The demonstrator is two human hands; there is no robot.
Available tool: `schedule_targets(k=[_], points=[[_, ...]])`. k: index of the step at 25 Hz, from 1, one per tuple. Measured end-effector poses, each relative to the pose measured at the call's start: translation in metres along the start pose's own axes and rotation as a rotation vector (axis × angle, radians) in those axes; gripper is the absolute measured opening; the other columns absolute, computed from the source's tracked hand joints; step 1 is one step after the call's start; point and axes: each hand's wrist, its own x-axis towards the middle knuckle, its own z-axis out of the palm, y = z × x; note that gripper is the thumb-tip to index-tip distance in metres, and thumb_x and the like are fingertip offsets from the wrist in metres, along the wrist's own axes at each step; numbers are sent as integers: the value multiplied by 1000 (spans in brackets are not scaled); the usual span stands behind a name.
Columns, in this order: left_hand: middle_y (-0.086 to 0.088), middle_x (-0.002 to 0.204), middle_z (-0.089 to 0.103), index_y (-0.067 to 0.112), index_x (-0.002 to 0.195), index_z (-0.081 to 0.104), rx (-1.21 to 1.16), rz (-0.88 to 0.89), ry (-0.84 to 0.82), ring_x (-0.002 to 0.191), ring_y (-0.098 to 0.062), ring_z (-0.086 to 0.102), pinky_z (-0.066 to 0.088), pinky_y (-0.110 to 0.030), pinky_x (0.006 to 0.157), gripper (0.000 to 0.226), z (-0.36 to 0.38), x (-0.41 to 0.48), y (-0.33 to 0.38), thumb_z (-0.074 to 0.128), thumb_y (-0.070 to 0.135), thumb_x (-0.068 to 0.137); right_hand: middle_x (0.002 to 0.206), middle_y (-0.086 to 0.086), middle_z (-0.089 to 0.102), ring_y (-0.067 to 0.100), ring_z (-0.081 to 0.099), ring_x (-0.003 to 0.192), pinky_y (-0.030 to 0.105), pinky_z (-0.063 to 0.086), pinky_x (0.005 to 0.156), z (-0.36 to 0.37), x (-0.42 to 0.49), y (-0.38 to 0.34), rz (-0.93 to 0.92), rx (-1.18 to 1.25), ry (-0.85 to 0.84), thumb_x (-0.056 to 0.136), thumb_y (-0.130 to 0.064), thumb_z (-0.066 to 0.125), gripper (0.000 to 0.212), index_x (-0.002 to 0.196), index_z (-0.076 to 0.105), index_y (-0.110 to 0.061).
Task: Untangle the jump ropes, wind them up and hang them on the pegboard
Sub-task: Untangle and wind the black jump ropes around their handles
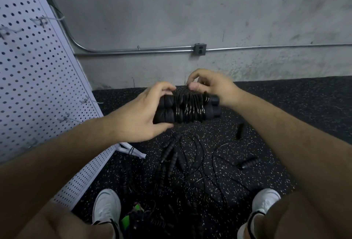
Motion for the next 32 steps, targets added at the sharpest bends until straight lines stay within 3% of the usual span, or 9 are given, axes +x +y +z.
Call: schedule_targets(k=[1, 2, 4, 7, 12, 20, 23, 27, 32], points=[[4, 143, 44, 31, 145, 24, 27, -5, 38, 134, -6, 40, 34, -28, 114, 81, -3, 1, 2, 79, 31, 85, 80, 2, 59, 8, 59, 58, 24, 51, 54, 6, -1, -7, 126, 337, -19, 99, -18, 58, 15, 85, 62, -13], [2, 143, 43, 29, 145, 25, 65, -11, 73, 133, -8, 40, 34, -30, 114, 79, -5, 4, 2, 78, 32, 86, 75, 5, 58, 7, 60, 54, 21, 51, 51, 15, -1, -10, 184, 425, -26, 101, -10, 50, 26, 76, 60, -9], [-2, 139, 43, 20, 145, 30, 125, -25, 149, 130, -10, 41, 34, -31, 113, 75, -9, 11, -3, 77, 32, 86, 65, 0, 53, 3, 55, 50, 16, 43, 46, 43, -8, -7, 228, 176, -103, 107, -9, 39, 39, 72, 57, -11], [-5, 133, 45, 14, 142, 36, 228, -69, 209, 126, -17, 43, 37, -36, 113, 72, -18, 21, -19, 78, 28, 86, 66, -1, 47, 9, 41, 51, 21, 33, 47, 87, -17, 9, 84, -39, -143, 110, -27, 33, 34, 96, 58, -11], [6, 117, 36, 13, 143, 39, 310, -152, 106, 118, -16, 42, 36, -35, 108, 68, -22, 23, -39, 76, 27, 88, 73, 1, 53, 13, 46, 58, 28, 37, 55, 121, -22, -6, 100, -7, -211, 109, -35, 33, 34, 93, 56, -17], [0, 120, 48, 16, 140, 44, 345, -177, 47, 117, -18, 44, 37, -36, 106, 60, -16, 26, -52, 74, 25, 89, 83, 10, 67, 24, 63, 73, 36, 51, 64, 90, -52, -65, 38, -442, -402, 109, -42, 33, 52, 100, 67, -4], [0, 122, 51, 18, 138, 45, 314, -151, 30, 117, -18, 45, 40, -40, 106, 63, -13, 28, -52, 77, 31, 85, 78, -2, 61, 13, 56, 65, 28, 43, 52, 57, -51, -80, -99, -703, -201, 108, -39, 35, 38, 94, 60, -15], [14, 108, 42, 25, 130, 44, 312, -63, -38, 106, -9, 42, 40, -30, 98, 60, -8, 26, -38, 80, 37, 83, 80, -11, 57, 16, 54, 75, 30, 38, 58, 25, -29, -62, -308, -963, 66, 105, -45, 39, 31, 97, 58, -22], [16, 111, 44, 36, 120, 36, 166, 20, -77, 104, -2, 47, 41, -18, 86, 56, 0, 13, -6, 76, 21, 83, 95, -15, 64, 7, 55, 88, 29, 44, 74, -3, -9, -29, -402, -805, 47, 97, -53, 54, 26, 101, 67, -30]])
